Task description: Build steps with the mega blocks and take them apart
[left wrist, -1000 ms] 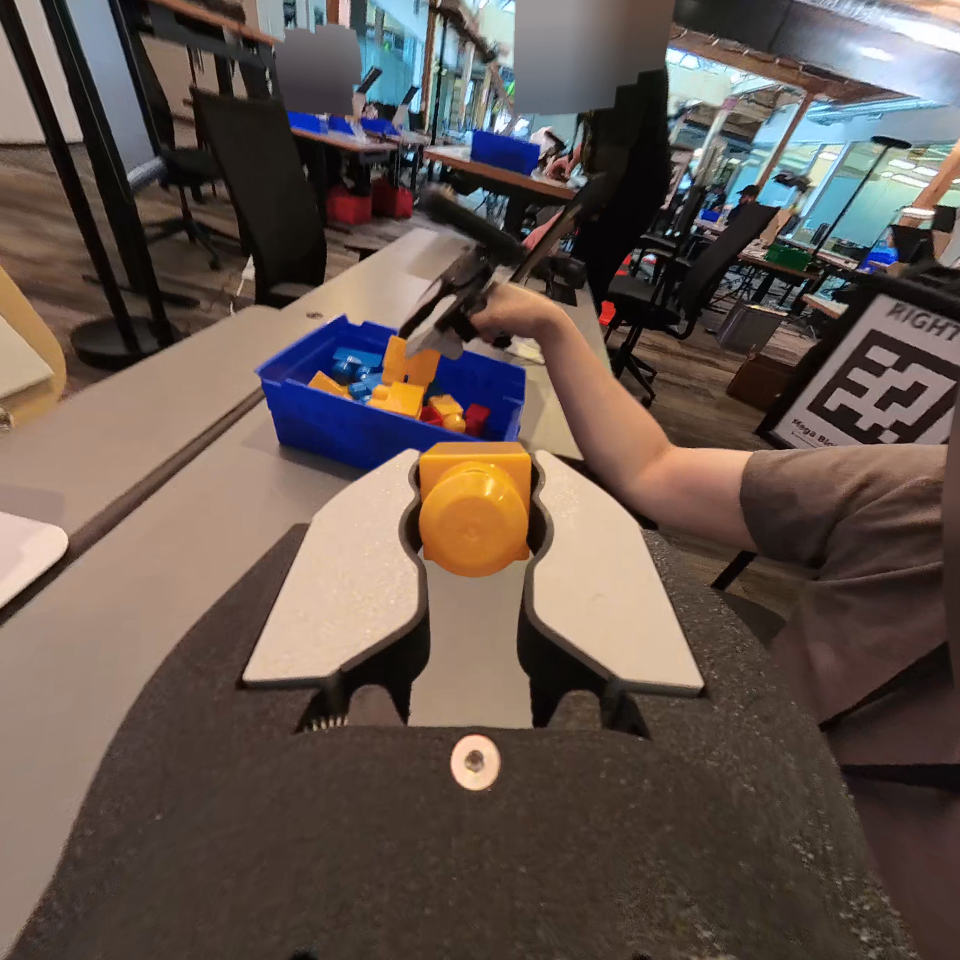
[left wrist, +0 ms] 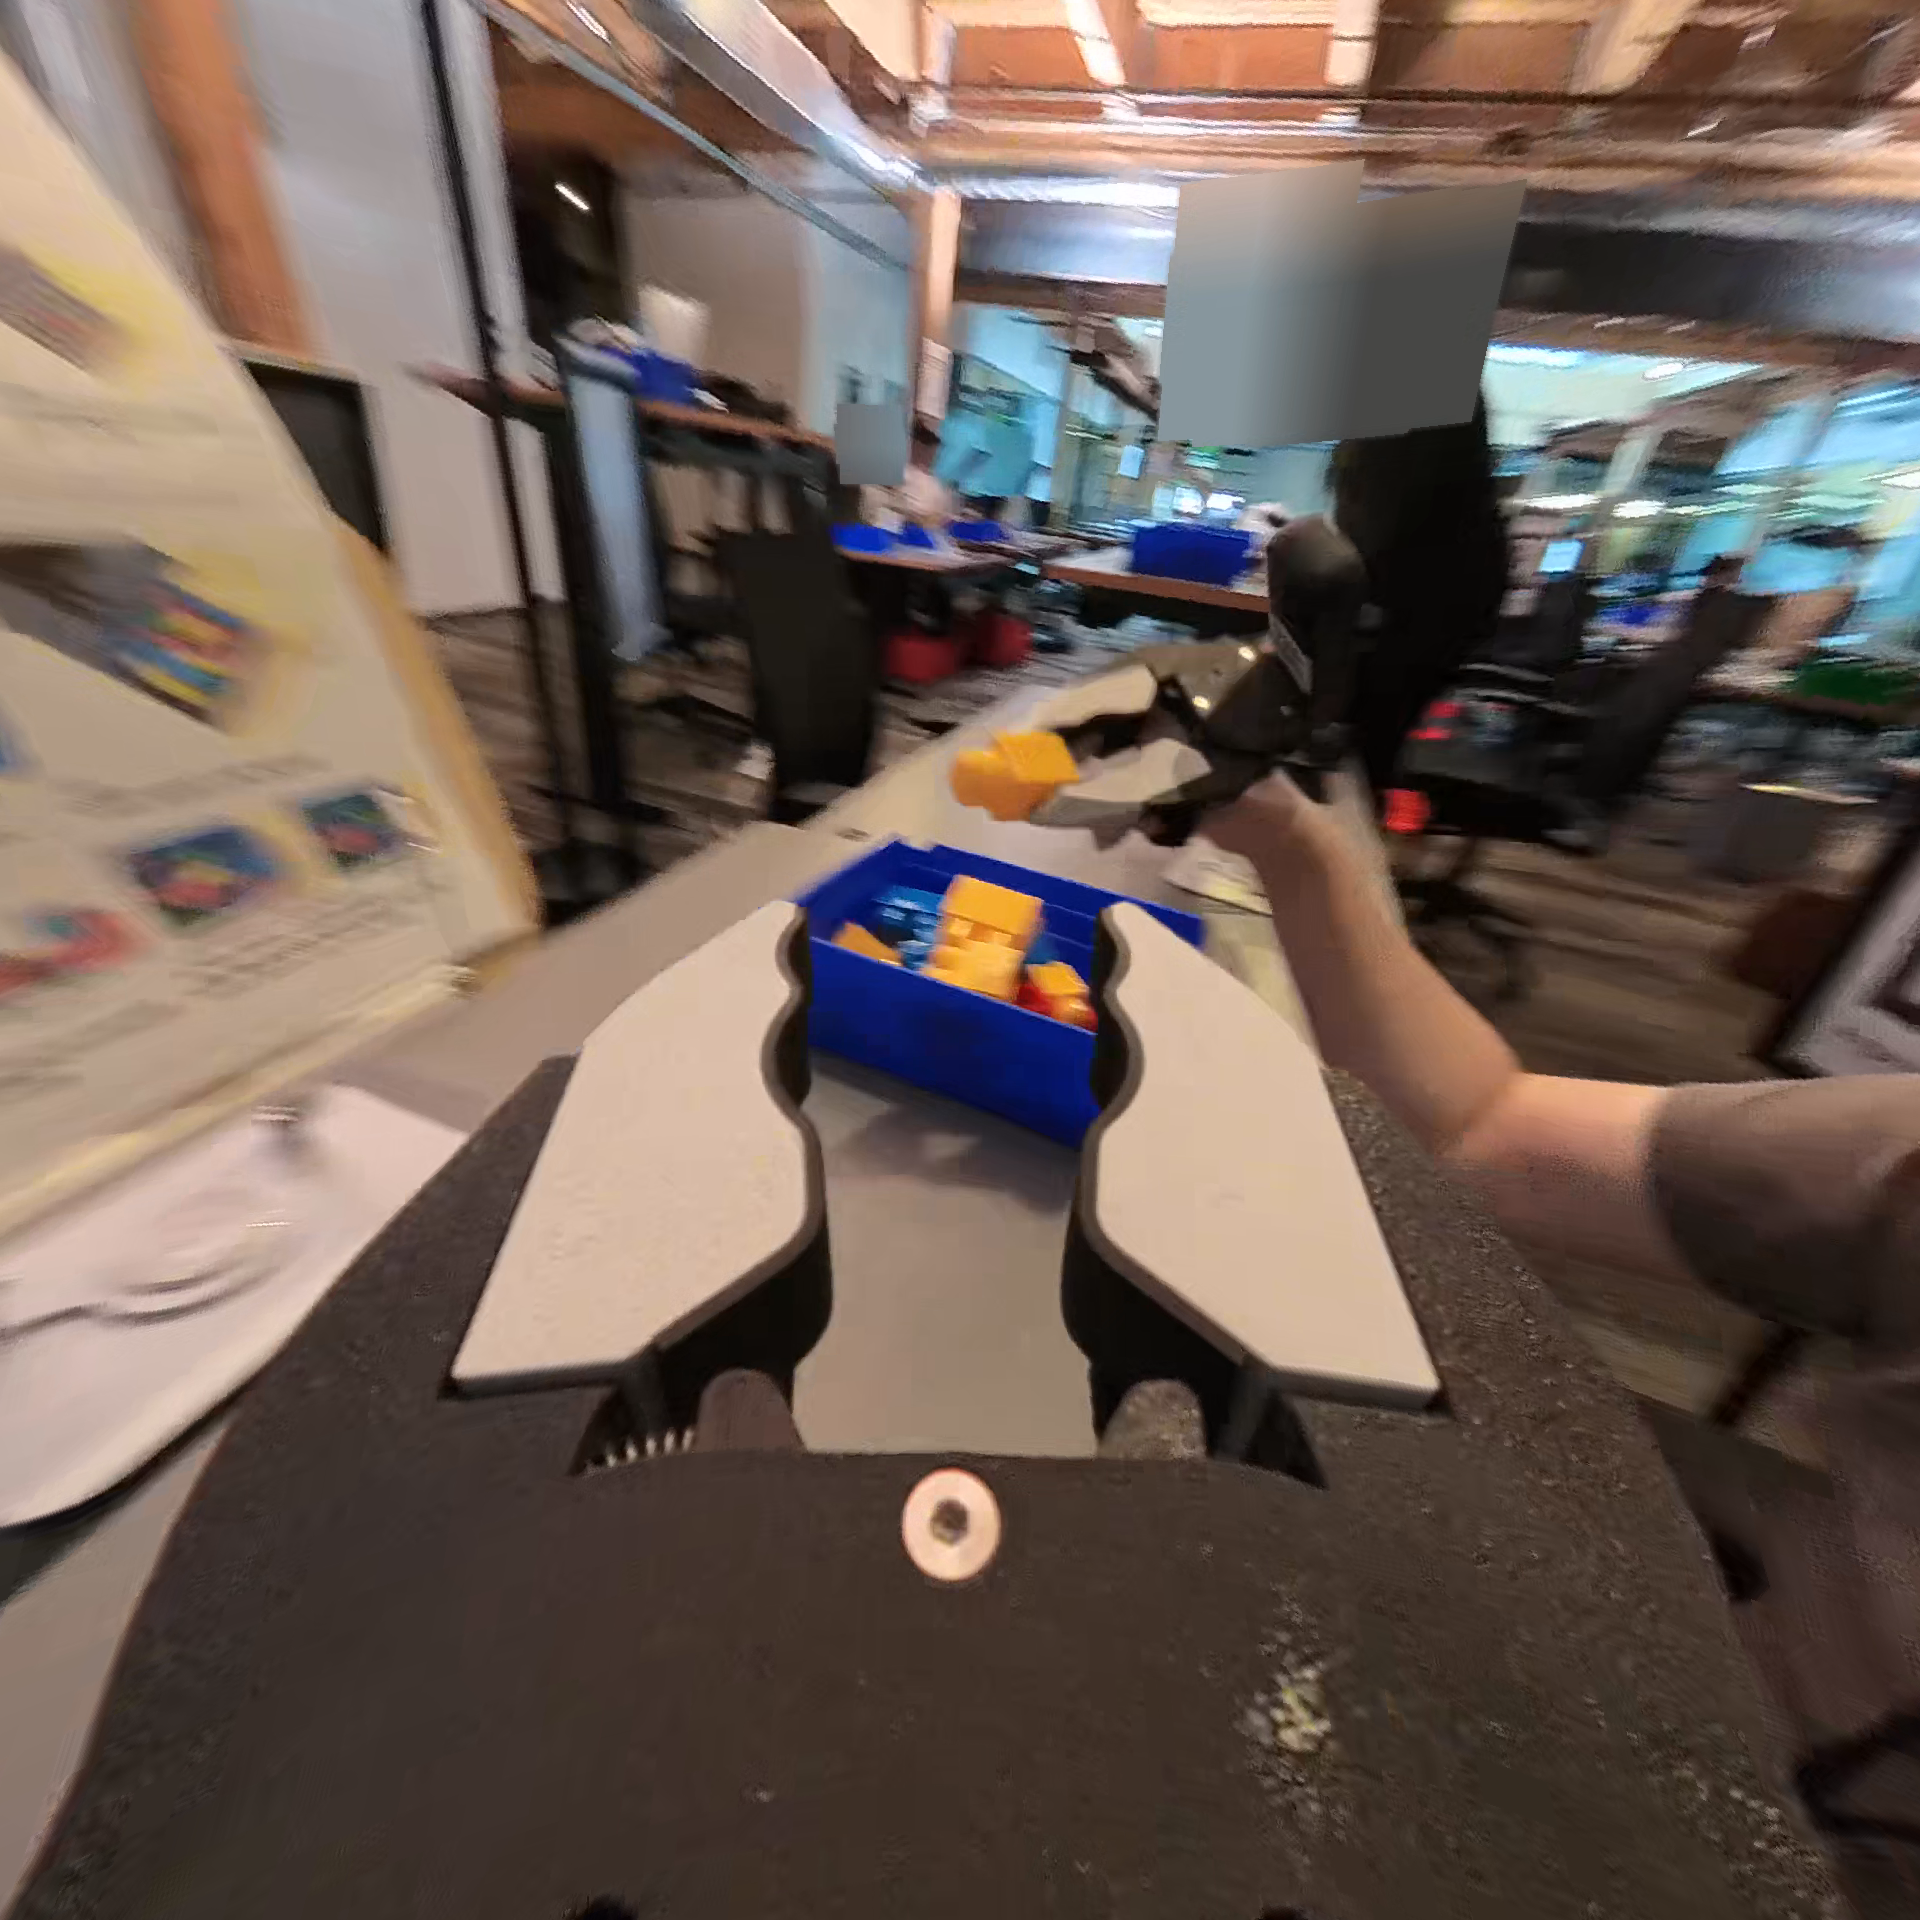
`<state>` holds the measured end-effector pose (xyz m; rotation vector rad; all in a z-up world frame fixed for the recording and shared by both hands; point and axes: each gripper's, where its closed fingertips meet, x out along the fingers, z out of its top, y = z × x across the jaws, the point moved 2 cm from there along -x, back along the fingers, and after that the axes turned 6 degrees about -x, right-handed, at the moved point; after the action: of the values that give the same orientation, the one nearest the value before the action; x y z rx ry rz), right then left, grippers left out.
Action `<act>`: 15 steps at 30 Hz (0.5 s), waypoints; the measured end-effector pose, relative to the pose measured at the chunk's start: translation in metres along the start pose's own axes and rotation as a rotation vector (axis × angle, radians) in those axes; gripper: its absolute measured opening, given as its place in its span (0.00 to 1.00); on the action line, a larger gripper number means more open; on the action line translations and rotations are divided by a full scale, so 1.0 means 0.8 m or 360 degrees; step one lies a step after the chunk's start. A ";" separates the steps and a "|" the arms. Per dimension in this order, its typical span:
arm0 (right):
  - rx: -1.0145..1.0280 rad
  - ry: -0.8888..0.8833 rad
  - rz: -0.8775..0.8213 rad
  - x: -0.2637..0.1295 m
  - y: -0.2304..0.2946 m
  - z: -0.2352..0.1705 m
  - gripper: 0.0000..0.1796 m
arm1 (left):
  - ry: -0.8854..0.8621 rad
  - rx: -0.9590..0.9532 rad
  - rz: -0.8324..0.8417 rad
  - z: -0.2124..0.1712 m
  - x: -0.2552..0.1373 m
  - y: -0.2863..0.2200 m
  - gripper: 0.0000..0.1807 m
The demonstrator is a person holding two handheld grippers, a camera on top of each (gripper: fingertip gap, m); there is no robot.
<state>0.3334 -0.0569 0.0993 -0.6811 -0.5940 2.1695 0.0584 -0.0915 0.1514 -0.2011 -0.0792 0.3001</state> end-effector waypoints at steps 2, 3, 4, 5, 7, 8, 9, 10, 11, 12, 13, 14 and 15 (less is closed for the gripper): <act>0.0183 0.0283 0.0023 -0.009 -0.028 -0.074 0.21 | -0.0067 0.0103 0.0158 0.021 -0.032 0.009 0.29; 0.0223 0.0439 0.0039 -0.012 -0.035 -0.112 0.21 | -0.0095 0.0113 0.0225 0.029 -0.045 0.014 0.29; 0.0248 0.0577 0.0069 -0.013 -0.036 -0.147 0.21 | -0.0118 0.0103 0.0271 0.035 -0.057 0.017 0.29; 0.0275 0.0675 0.0107 -0.012 -0.035 -0.174 0.21 | -0.0139 0.0076 0.0302 0.040 -0.066 0.021 0.28; 0.0362 0.0749 0.0190 -0.003 -0.027 -0.205 0.21 | -0.0165 0.0005 0.0330 0.045 -0.081 0.026 0.28; 0.0405 0.0769 0.0213 0.003 -0.024 -0.214 0.21 | -0.0157 -0.0020 0.0337 0.046 -0.087 0.029 0.28; 0.0423 0.0808 0.0210 0.007 -0.023 -0.222 0.21 | -0.0138 -0.0030 0.0359 0.046 -0.094 0.033 0.27; 0.0414 0.0845 0.0193 0.010 -0.024 -0.228 0.21 | -0.0108 -0.0025 0.0411 0.045 -0.102 0.039 0.27; 0.0392 0.0858 0.0168 0.010 -0.026 -0.231 0.23 | -0.0072 -0.0008 0.0495 0.043 -0.112 0.046 0.27; 0.0374 0.0847 0.0134 0.009 -0.031 -0.229 0.26 | -0.0032 0.0015 0.0598 0.041 -0.124 0.055 0.27; 0.0368 0.0823 0.0093 0.005 -0.036 -0.225 0.28 | 0.0009 0.0040 0.0715 0.040 -0.137 0.065 0.27; 0.0370 0.0795 0.0047 -0.001 -0.043 -0.219 0.29 | 0.0050 0.0063 0.0848 0.038 -0.153 0.075 0.27; 0.0375 0.0764 0.0003 -0.008 -0.050 -0.213 0.29 | 0.0089 0.0082 0.0990 0.036 -0.170 0.087 0.28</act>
<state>0.4667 -0.0057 -0.0017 -1.0232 -0.0838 1.9357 -0.0939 -0.0623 0.1587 -0.1793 0.0499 0.9145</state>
